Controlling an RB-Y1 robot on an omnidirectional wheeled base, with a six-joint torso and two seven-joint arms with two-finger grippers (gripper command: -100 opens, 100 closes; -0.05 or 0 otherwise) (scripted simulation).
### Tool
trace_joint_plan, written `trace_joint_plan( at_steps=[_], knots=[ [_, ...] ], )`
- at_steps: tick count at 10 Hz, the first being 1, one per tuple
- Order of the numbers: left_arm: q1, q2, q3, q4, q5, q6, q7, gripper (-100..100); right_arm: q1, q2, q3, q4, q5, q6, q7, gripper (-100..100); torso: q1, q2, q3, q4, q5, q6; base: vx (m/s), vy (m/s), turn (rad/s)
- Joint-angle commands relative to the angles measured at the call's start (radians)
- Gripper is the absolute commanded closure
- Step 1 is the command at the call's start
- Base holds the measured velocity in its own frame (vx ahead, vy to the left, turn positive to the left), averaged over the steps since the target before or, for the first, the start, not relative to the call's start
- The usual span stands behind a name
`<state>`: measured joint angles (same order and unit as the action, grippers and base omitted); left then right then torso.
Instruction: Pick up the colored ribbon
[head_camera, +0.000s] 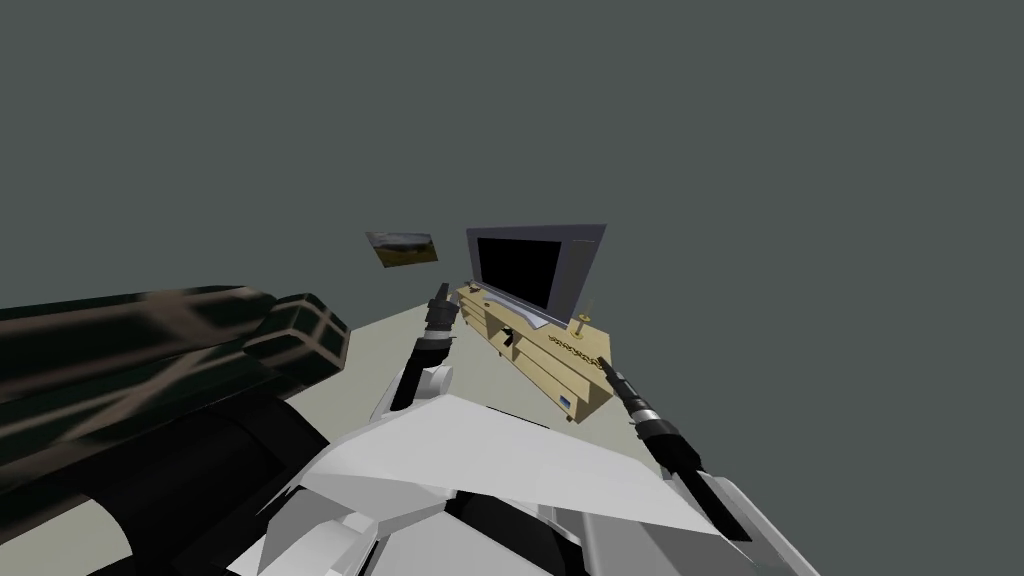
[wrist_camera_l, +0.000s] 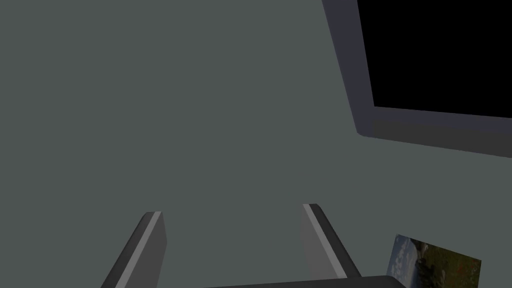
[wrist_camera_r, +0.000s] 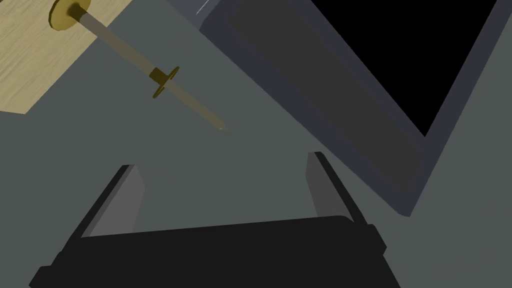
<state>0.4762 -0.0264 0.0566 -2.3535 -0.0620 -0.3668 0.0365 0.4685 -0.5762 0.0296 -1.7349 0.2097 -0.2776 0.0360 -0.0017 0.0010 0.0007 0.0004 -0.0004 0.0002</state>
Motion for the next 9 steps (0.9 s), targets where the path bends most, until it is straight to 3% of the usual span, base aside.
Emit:
trace_joint_plan(
  at_steps=[1, 2, 3, 4, 8, 9],
  knots=[
    [0.0, 0.0, 0.0, 0.0, 0.0, 0.0, 0.0, 0, -0.011, -0.05, 0.014, 0.05, 0.03, 0.019, 0.009, -100, 0.0, 0.0, 0.0, 0.0, 0.0, 0.0, -0.026, -0.015, 0.102],
    [0.0, 0.0, 0.0, 0.0, 0.0, 0.0, 0.0, 0, -0.011, -0.064, 0.014, 0.062, 0.03, 0.019, 0.009, -100, 0.0, 0.0, 0.0, 0.0, 0.0, 0.0, -0.024, -0.014, 0.085],
    [0.0, 0.0, 0.0, 0.0, 0.0, 0.0, 0.0, 0, -0.02, -0.107, 0.029, 0.105, 0.059, 0.029, 0.022, -100, 0.0, 0.0, 0.0, 0.0, 0.0, 0.0, -0.027, -0.011, 0.158],
    [0.0, 0.0, 0.0, 0.0, 0.0, 0.0, 0.0, 0, -0.02, -0.111, 0.029, 0.116, 0.059, 0.029, 0.022, -100, 0.0, 0.0, 0.0, 0.0, 0.0, 0.0, -0.02, -0.015, 0.061],
    [0.0, 0.0, 0.0, 0.0, 0.0, 0.0, 0.0, 0, -0.054, -0.235, 0.085, 0.264, 0.15, 0.055, 0.062, -100, 0.0, -0.001, 0.0, 0.0, 0.0, 0.0, -0.018, -0.01, 0.151],
    [0.0, 0.0, 0.0, 0.0, 0.0, 0.0, 0.0, 0, -0.054, -0.24, 0.085, 0.285, 0.15, 0.055, 0.062, -100, 0.001, -0.001, -0.001, 0.0, 0.0, 0.0, -0.004, -0.004, 0.087]
  ],
)
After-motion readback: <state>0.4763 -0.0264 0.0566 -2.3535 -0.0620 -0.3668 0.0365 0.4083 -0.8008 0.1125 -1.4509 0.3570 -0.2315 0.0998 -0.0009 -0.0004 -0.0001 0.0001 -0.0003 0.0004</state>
